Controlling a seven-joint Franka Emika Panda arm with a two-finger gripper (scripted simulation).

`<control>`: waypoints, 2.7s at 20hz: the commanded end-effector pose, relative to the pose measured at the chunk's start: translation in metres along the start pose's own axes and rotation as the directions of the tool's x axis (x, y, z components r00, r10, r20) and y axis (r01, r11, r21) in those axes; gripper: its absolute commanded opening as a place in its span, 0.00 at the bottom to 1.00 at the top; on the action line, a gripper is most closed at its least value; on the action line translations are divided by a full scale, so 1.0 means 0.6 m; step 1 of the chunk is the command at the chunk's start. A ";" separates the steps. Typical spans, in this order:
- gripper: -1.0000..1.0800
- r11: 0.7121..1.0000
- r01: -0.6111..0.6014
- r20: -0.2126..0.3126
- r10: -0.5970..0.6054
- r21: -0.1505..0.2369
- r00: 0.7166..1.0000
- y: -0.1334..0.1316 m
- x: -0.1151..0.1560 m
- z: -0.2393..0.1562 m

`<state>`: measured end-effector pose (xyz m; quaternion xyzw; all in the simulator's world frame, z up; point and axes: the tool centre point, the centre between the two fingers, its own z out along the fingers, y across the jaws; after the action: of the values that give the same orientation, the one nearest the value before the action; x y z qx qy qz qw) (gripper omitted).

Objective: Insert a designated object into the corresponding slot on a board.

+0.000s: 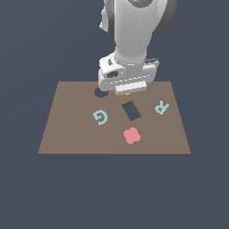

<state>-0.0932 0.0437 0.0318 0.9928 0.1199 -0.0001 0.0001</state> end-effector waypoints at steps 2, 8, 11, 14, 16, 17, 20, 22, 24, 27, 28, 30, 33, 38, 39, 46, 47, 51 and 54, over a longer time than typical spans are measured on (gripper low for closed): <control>0.00 0.995 -0.101 -0.001 0.101 0.000 0.995 0.013 0.005 -0.002; 0.00 0.945 -0.327 -0.001 0.327 0.001 0.945 0.045 0.012 -0.004; 0.00 0.889 -0.458 0.000 0.458 0.001 0.889 0.064 0.012 -0.006; 0.00 0.808 -0.589 0.000 0.589 0.001 0.808 0.086 0.009 -0.008; 0.00 0.749 -0.663 0.000 0.663 0.001 0.749 0.098 0.005 -0.009; 0.00 0.718 -0.696 0.000 0.696 0.001 0.718 0.104 0.003 -0.010; 0.00 0.629 -0.778 0.000 0.778 0.001 0.629 0.120 -0.005 -0.011; 0.00 0.572 -0.820 0.000 0.820 0.001 0.572 0.128 -0.010 -0.012; 0.00 0.519 -0.855 0.000 0.855 0.001 0.519 0.135 -0.015 -0.012; 0.00 0.449 -0.894 0.001 0.894 0.001 0.449 0.144 -0.023 -0.013; 0.00 0.428 -0.904 0.001 0.904 0.001 0.428 0.146 -0.025 -0.014; 0.00 0.391 -0.920 0.001 0.920 0.001 0.391 0.150 -0.030 -0.014; 0.00 0.348 -0.937 0.001 0.937 0.000 0.348 0.155 -0.035 -0.014; 0.00 0.311 -0.950 0.001 0.950 0.000 0.311 0.158 -0.039 -0.015; 0.00 0.309 -0.951 0.001 0.951 0.000 0.309 0.158 -0.040 -0.015; 0.00 0.310 -0.951 0.001 0.951 0.000 0.310 0.157 -0.039 -0.003; 0.00 0.309 -0.951 0.001 0.951 0.000 0.309 0.157 -0.039 0.000; 0.96 0.309 -0.951 0.001 0.951 0.000 0.309 0.157 -0.040 0.002; 0.96 0.309 -0.951 0.001 0.951 0.000 0.309 0.157 -0.040 0.002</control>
<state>-0.0939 -0.0537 0.0306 0.8736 -0.4867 -0.0008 -0.0002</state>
